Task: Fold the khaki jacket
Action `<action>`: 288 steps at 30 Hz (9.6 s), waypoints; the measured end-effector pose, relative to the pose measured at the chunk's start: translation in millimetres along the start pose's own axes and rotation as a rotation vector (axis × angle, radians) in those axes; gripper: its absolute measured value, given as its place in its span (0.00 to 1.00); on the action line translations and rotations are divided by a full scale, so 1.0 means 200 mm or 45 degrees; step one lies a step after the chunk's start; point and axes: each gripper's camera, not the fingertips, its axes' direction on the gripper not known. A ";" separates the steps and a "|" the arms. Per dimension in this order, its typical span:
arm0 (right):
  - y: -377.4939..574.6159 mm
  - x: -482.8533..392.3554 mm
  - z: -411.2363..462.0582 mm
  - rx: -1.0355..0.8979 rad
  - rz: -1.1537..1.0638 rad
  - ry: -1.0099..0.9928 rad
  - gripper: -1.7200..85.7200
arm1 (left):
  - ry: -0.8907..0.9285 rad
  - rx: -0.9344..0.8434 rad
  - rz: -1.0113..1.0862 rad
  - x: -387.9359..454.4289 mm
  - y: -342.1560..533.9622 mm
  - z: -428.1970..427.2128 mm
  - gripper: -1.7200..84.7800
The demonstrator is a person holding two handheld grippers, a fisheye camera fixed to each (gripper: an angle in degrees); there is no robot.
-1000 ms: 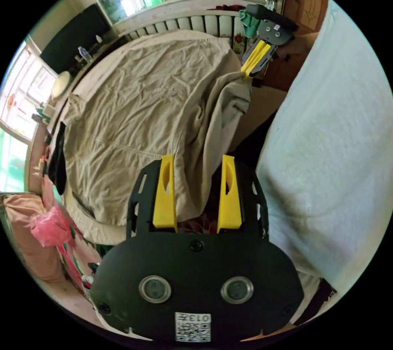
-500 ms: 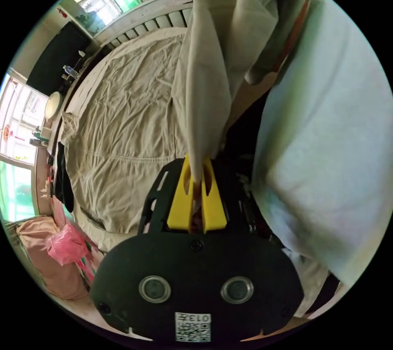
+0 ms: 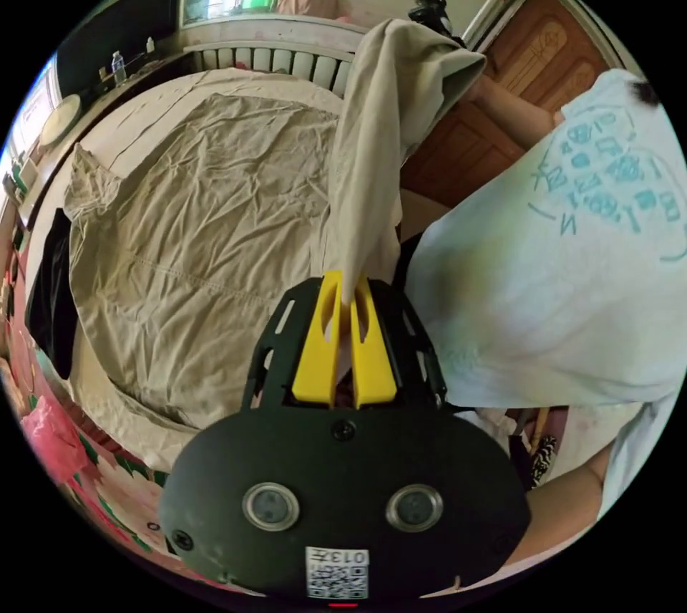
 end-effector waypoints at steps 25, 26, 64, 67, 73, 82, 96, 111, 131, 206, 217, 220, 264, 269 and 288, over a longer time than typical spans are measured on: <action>-0.32 0.85 -0.09 -0.280 0.183 1.173 0.14 | 0.119 -0.062 -0.807 -1.00 0.46 -0.05 0.21; -0.23 0.86 -0.15 -0.265 0.251 1.251 0.14 | 0.085 -0.103 -0.789 -0.98 0.45 -0.01 0.18; -0.14 0.94 1.31 -0.632 -0.268 1.119 0.04 | -0.061 0.096 -0.551 -0.64 0.13 -0.05 0.02; -0.15 0.95 1.61 -0.690 -0.359 0.984 0.03 | -0.157 -0.080 -0.511 -0.67 -0.03 0.12 0.02; -0.17 1.22 1.81 -0.784 -0.216 0.949 0.02 | -0.083 -0.051 -0.806 -0.78 0.21 0.14 0.02; -0.04 0.94 1.97 -0.752 -0.549 0.864 0.02 | -0.469 -0.133 -0.740 -0.53 0.19 0.16 0.02; -0.19 1.04 2.03 -0.556 -0.542 1.160 0.18 | -0.584 0.171 -0.949 -0.53 0.25 -0.02 0.11; -0.73 1.02 1.81 -0.754 -0.709 1.465 0.11 | -0.329 0.022 -1.050 -0.86 0.17 0.19 0.03; -1.30 0.58 1.70 -0.840 -0.710 1.212 0.11 | -0.790 0.042 -0.356 -0.32 -0.43 0.43 0.02; 0.05 0.99 0.67 -0.560 -0.105 1.510 0.02 | -0.908 -0.313 -0.449 0.18 -0.37 0.70 0.02; -0.16 0.92 0.70 -0.482 -0.258 1.359 0.02 | -0.966 -0.060 -0.760 0.18 -0.03 0.36 0.02; -0.20 0.92 0.98 -0.571 -0.385 1.238 0.02 | -1.011 -0.112 -0.856 0.11 0.02 0.43 0.02; -1.38 2.15 0.86 -1.240 -0.338 1.224 0.06 | -0.455 0.057 -1.169 -1.69 0.00 -0.35 0.03; -1.23 1.76 0.83 -1.029 -0.654 1.441 0.05 | -0.651 0.276 -0.960 -1.32 0.03 -0.57 0.02; -0.07 1.30 0.87 -0.828 -0.556 1.881 0.05 | -0.784 0.171 -0.754 -0.14 0.35 -0.35 0.02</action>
